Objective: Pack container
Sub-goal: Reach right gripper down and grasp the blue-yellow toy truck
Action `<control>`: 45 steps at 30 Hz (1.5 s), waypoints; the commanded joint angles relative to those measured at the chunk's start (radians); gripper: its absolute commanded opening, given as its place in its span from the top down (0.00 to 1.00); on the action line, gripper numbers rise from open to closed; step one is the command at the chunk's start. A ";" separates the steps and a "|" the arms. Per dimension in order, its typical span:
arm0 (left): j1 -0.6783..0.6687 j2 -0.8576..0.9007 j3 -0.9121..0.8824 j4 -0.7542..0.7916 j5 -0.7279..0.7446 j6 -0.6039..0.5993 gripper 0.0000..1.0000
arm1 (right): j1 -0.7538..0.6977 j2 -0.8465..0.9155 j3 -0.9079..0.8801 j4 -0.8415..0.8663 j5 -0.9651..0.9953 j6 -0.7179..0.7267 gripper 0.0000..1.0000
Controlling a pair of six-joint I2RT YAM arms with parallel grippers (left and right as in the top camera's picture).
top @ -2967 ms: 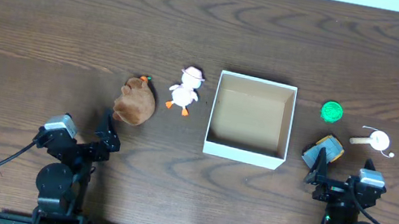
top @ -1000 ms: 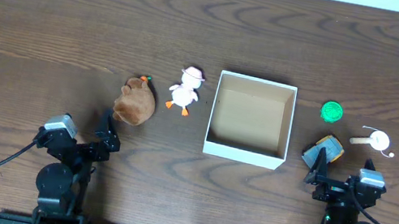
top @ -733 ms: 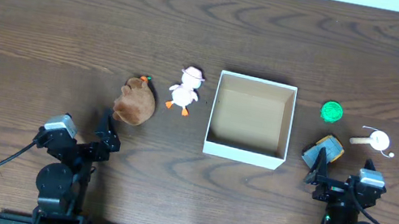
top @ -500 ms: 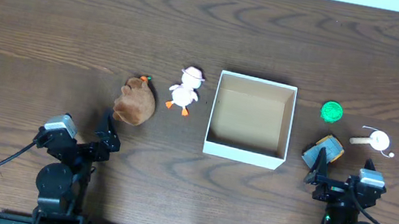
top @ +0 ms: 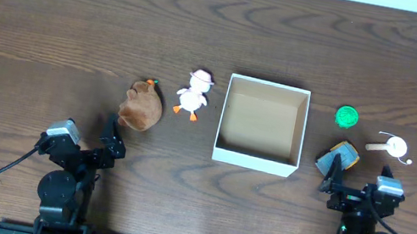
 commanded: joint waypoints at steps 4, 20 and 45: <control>-0.004 0.001 -0.023 -0.029 -0.002 0.012 0.02 | 0.008 0.166 0.316 -0.161 0.148 0.011 0.01; -0.004 0.001 -0.023 -0.029 -0.002 0.012 0.02 | 0.008 0.979 1.098 -0.894 -0.077 0.007 0.01; -0.004 0.001 -0.023 -0.029 -0.002 0.012 0.02 | 0.031 1.426 1.091 -0.988 0.112 0.497 0.07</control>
